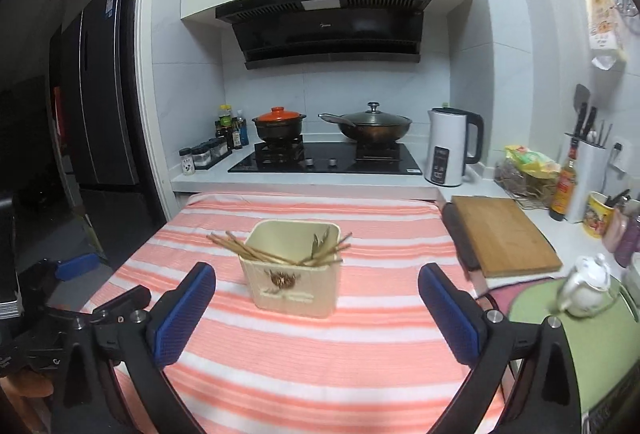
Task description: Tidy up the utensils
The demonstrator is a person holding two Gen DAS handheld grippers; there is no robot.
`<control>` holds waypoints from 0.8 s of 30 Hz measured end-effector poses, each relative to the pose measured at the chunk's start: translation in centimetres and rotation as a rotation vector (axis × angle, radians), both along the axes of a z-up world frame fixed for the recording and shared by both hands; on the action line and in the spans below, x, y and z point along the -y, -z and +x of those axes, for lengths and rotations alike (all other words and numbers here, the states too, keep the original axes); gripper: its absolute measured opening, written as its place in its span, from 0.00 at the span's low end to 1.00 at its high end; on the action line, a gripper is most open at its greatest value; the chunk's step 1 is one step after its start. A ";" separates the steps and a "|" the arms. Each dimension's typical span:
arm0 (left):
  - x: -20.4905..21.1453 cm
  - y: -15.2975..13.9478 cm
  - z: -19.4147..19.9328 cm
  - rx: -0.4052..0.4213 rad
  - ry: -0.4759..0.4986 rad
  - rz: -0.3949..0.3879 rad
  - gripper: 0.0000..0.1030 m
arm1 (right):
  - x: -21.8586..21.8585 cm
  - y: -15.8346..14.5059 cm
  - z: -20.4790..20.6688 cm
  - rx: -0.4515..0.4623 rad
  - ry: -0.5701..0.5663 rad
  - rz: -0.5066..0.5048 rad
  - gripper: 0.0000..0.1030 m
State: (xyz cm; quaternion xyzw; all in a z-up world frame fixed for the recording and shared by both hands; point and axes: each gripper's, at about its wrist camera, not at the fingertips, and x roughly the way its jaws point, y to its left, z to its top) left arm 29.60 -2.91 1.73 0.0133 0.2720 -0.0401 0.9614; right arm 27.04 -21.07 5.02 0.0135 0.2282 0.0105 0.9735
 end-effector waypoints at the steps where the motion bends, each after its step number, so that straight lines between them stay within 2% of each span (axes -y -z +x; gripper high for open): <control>1: -0.1 -0.1 -0.6 0.001 -0.008 0.001 1.00 | 0.0 0.0 -0.7 -0.005 -0.004 0.014 1.00; 4: -0.9 -0.7 -1.9 -0.002 -0.002 -0.039 1.00 | -0.2 -0.1 -2.1 -0.021 -0.024 0.041 1.00; 8: -1.9 -1.7 -3.0 0.008 -0.015 -0.083 1.00 | -1.3 -0.8 -3.7 -0.007 -0.036 -0.004 1.00; 14: -1.8 -2.6 -4.4 0.045 -0.088 -0.028 1.00 | -2.2 -1.6 -5.2 0.028 -0.057 -0.017 1.00; 24: -1.9 -3.1 -4.9 0.040 -0.098 -0.027 1.00 | -2.3 -1.5 -5.7 0.029 -0.064 -0.020 1.00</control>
